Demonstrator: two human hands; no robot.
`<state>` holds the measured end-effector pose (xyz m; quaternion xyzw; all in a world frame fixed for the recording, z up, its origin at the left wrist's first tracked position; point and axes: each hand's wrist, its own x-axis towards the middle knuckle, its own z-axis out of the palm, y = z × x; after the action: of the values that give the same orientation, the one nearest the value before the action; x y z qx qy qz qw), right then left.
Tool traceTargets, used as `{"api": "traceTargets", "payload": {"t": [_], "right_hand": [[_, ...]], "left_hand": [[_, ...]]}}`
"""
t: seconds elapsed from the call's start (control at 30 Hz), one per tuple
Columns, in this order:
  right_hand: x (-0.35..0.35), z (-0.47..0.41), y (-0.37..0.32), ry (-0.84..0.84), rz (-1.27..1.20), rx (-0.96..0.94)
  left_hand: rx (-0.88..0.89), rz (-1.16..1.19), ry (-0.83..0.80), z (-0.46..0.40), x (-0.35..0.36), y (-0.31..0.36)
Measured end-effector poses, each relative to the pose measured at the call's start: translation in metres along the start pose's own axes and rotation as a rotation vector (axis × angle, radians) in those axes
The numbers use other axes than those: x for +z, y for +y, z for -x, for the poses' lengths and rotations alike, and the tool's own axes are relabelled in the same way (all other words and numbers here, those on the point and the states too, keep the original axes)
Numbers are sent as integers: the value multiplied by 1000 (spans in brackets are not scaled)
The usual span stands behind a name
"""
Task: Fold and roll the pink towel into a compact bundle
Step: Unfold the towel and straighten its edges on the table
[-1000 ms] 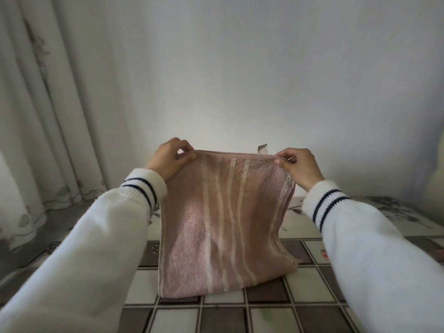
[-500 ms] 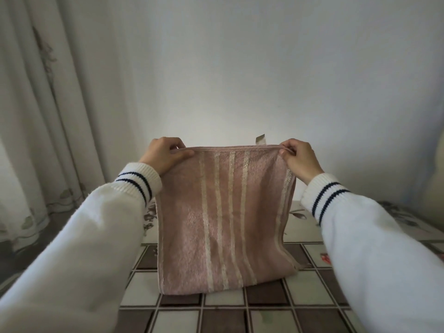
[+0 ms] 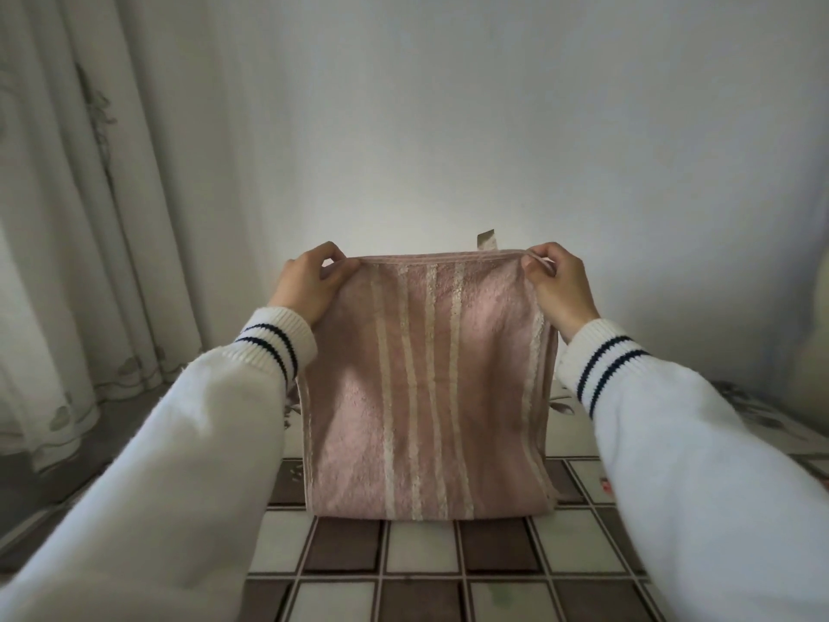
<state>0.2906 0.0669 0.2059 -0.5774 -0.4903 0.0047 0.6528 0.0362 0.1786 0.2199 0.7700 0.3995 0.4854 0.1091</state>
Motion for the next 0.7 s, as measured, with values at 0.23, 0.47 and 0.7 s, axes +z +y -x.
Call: {"api": "traceTargets", "payload": {"t": [0.23, 0.47, 0.7], "right_hand": [[-8, 3, -17, 78, -177, -42], [-35, 14, -31, -38, -274, -28], [-58, 22, -44, -161, -511, 42]], "left_hand": [[41, 143, -18, 4, -9, 12], [131, 189, -87, 14, -29, 23], [137, 336, -234, 25, -54, 43]]}}
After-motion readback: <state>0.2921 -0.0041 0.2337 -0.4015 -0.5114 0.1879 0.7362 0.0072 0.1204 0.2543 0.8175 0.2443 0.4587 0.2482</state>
